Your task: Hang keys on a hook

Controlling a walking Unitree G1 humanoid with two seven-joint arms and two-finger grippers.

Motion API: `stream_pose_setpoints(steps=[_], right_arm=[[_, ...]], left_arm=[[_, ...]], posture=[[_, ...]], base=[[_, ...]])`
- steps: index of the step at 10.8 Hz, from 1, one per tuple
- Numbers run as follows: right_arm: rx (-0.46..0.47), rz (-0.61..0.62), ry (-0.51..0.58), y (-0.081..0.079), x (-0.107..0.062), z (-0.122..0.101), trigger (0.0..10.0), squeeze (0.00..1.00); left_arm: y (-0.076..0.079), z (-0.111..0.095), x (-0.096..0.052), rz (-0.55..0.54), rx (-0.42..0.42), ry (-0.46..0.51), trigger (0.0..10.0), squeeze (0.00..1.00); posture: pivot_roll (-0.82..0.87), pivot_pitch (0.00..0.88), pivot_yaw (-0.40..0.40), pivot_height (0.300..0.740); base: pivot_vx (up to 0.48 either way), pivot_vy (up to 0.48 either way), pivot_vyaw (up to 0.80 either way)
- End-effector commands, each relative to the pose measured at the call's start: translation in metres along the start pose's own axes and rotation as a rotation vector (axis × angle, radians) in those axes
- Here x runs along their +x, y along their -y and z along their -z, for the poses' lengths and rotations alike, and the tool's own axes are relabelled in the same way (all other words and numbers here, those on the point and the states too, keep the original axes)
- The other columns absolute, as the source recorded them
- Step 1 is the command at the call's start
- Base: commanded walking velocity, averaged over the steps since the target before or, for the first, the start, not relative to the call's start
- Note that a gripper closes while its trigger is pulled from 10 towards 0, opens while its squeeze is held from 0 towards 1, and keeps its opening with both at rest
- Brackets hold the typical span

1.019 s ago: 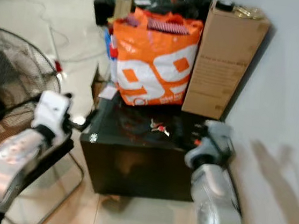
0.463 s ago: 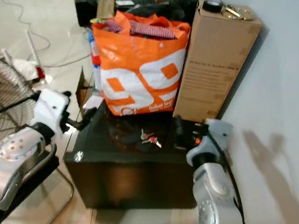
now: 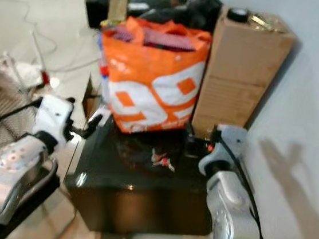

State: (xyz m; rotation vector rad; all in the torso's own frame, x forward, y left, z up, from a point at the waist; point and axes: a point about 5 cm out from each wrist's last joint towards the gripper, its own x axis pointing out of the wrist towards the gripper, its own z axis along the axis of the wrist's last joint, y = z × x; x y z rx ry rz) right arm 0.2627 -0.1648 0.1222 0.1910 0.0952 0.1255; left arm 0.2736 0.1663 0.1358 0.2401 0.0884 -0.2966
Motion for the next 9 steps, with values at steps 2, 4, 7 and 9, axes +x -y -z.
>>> stream_pose_setpoints(steps=[2,4,7,9], right_arm=[[-0.02,0.046,-0.005,0.011,-0.001,-0.001,10.0,1.0],[-0.028,0.048,-0.016,0.012,0.001,0.001,10.0,1.0],[-0.084,0.09,-0.154,0.021,0.002,0.018,10.0,1.0],[-0.207,0.019,-0.432,0.026,-0.002,0.053,10.0,0.4]], left_arm=[[0.006,-0.003,0.001,0.023,0.003,0.014,10.0,0.0],[0.005,-0.002,-0.001,0.025,0.005,0.012,10.0,0.0],[0.007,-0.001,-0.002,0.062,0.014,-0.001,10.0,0.0],[0.017,0.005,-0.005,0.201,0.023,-0.043,10.0,0.0]], posture=[[-0.03,0.0,0.019,0.74],[-0.03,0.0,0.018,0.74],[-0.02,0.0,0.015,0.74],[-0.03,0.0,0.014,0.74]], base=[[0.326,0.0,0.0],[0.332,0.0,0.68],[0.32,0.0,0.0],[0.0,0.0,0.0]])
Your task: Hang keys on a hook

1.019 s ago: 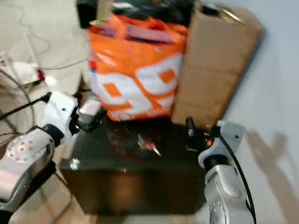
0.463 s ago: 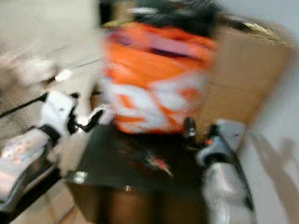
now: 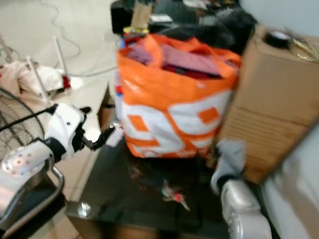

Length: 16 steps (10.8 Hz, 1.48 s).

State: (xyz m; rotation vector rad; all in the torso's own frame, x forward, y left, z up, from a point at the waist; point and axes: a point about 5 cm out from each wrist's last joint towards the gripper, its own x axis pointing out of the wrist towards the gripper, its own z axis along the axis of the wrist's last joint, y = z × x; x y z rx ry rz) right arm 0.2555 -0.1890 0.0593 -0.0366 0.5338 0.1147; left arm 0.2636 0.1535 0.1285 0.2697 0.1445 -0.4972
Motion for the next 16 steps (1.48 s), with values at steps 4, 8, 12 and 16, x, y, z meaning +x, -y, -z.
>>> stream_pose_setpoints(steps=[4,8,12,16], right_arm=[[-0.04,-0.065,-0.301,-0.008,0.023,0.034,10.0,0.0],[0.055,-0.071,-0.431,-0.005,0.029,0.059,10.0,0.0],[0.207,-0.133,-0.384,-0.013,0.037,0.065,10.0,0.0],[0.207,-0.13,-0.404,-0.016,0.044,0.073,0.0,0.0]], left_arm=[[0.025,0.016,-0.006,0.367,-0.066,-0.134,10.0,0.0],[0.031,0.032,-0.016,0.505,-0.168,-0.299,10.0,0.0],[0.033,0.031,-0.019,0.515,-0.177,-0.33,10.0,0.0],[0.031,0.028,-0.019,0.505,-0.171,-0.332,10.0,0.0]], posture=[[-0.02,0.0,-0.008,0.74],[-0.02,0.0,-0.042,0.74],[-0.01,0.0,-0.053,0.74],[0.0,0.0,-0.064,0.74]], base=[[0.0,0.0,0.0],[0.0,0.0,0.0],[0.0,0.0,0.0],[0.0,0.0,0.0]])
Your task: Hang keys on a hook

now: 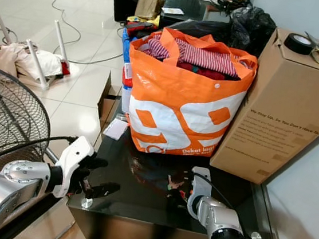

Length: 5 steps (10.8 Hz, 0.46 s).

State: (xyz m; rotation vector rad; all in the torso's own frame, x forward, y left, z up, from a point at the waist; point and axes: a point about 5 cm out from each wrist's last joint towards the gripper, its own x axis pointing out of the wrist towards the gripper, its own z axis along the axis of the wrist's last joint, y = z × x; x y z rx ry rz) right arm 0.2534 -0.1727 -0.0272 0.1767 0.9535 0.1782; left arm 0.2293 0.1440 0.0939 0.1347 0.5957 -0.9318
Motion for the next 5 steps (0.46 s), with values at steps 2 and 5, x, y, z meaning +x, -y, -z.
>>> stream_pose_setpoints(steps=[2,5], right_arm=[[0.018,-0.006,0.01,0.0009,0.0011,-0.0025,0.0,0.0],[-0.001,-0.005,-0.011,0.0048,0.0022,0.0008,0.0,0.0]], left_arm=[[-0.0007,-0.0051,-0.002,-0.004,0.013,0.007,10.0,0.0],[-0.0015,-0.0069,-0.0013,-0.004,0.018,0.008,10.0,0.0]], posture=[[0.0,0.0,-0.062,0.74],[0.0,0.0,-0.059,0.74]], base=[[0.0,0.0,0.0],[0.0,0.0,0.0]])
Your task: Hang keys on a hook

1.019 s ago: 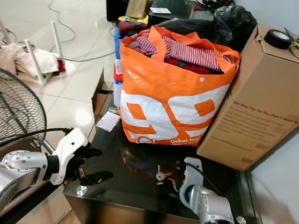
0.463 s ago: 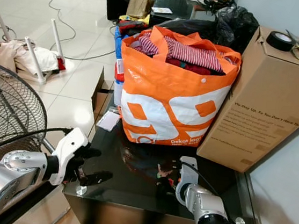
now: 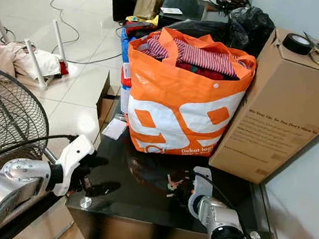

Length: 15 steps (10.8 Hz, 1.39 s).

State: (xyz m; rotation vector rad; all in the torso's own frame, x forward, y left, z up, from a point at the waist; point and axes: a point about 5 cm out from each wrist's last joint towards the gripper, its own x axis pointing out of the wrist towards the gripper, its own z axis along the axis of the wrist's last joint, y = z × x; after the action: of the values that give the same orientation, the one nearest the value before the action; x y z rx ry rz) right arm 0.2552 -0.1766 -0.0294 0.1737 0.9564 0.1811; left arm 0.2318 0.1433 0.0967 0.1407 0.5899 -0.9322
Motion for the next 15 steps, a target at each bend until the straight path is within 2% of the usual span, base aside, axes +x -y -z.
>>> stream_pose_setpoints(steps=[1,6,10,13,14,15], right_arm=[[-0.018,-0.001,-0.019,0.002,0.0,0.003,0.0,0.0],[-0.096,0.025,-0.026,0.012,-0.002,0.003,0.0,0.0],[-0.208,0.073,0.042,0.017,-0.002,-0.009,0.0,0.0],[-0.226,0.075,0.079,0.017,-0.004,-0.022,0.0,0.0],[-0.237,0.078,0.077,0.017,-0.004,-0.022,4.3,0.0],[-0.243,0.086,0.073,0.017,-0.004,-0.021,10.0,0.0]], left_arm=[[0.0,-0.004,-0.001,-0.001,0.012,0.005,10.0,0.0],[-0.001,-0.004,-0.001,0.008,0.02,0.001,10.0,0.0],[-0.002,-0.004,0.0,0.01,0.023,0.0,10.0,0.0],[-0.002,-0.004,0.0,0.009,0.027,0.0,10.0,0.0],[-0.002,-0.004,0.0,0.009,0.028,0.0,10.0,0.0],[-0.003,-0.004,0.0,0.01,0.03,0.0,10.0,0.0]], posture=[[0.0,0.0,-0.058,0.74],[-0.01,0.0,-0.052,0.74],[-0.01,0.0,-0.052,0.74],[-0.01,0.0,-0.05,0.74],[-0.01,0.0,-0.05,0.74],[-0.01,0.0,-0.048,0.74]], base=[[0.0,0.0,0.0],[0.0,0.0,0.0],[0.0,0.0,0.0],[0.0,0.0,0.0],[0.0,0.0,0.0],[0.0,0.0,0.0]])
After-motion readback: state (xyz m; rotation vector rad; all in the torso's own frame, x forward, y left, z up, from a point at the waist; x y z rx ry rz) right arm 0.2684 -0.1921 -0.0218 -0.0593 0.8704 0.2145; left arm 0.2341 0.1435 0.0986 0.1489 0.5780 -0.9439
